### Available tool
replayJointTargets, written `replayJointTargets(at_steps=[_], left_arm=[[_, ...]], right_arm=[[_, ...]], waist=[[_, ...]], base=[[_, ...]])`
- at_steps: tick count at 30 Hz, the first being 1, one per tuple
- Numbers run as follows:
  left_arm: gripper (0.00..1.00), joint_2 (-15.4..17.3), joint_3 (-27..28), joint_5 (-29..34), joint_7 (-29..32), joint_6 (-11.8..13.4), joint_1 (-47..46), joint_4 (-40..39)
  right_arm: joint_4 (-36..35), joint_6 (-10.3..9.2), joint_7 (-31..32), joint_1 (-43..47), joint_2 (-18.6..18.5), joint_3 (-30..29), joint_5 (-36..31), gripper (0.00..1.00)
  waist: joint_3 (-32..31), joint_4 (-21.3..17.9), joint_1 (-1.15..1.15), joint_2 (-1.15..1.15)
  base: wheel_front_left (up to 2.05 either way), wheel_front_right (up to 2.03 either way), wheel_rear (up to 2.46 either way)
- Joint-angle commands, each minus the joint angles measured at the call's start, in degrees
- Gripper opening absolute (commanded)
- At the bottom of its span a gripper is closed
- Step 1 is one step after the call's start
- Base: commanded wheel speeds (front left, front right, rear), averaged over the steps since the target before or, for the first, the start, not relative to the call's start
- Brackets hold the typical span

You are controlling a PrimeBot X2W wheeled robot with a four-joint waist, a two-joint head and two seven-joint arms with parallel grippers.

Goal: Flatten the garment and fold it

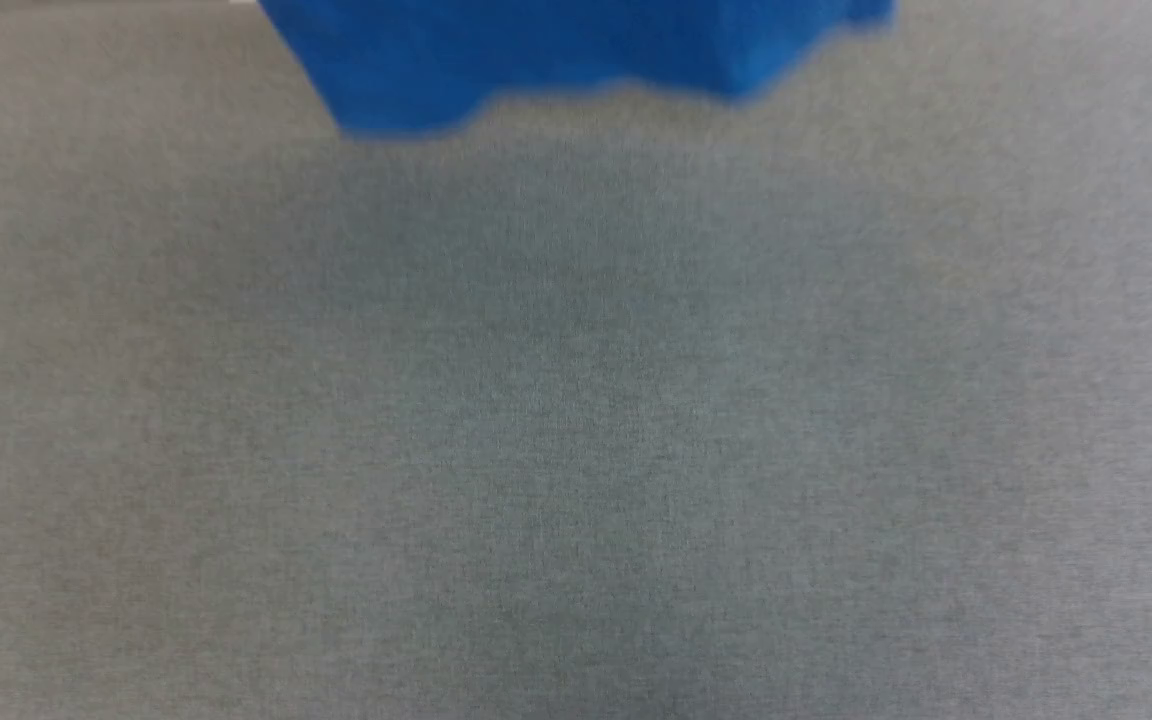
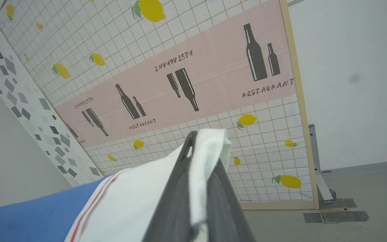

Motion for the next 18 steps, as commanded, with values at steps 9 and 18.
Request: replayJointTargets(at_steps=[9, 18], left_arm=[[0.00, -0.64, 1.53, -0.47, -8.12, -0.93, -0.11, 2.65], [0.00, -3.84, 1.12, -4.03, -14.82, -5.94, 11.49, 5.61]], right_arm=[[10.72, 0.34, -7.63, -3.73, -0.17, -0.10, -4.11, 0.00], [8.31, 0.34, -9.09, 11.00, -0.17, 3.01, 1.83, 0.00]], waist=[[9.09, 1.68, -0.01, 0.00], [7.91, 3.07, -0.01, 0.00]], base=[[0.00, 0.00, 0.00], [0.00, 0.00, 0.00]])
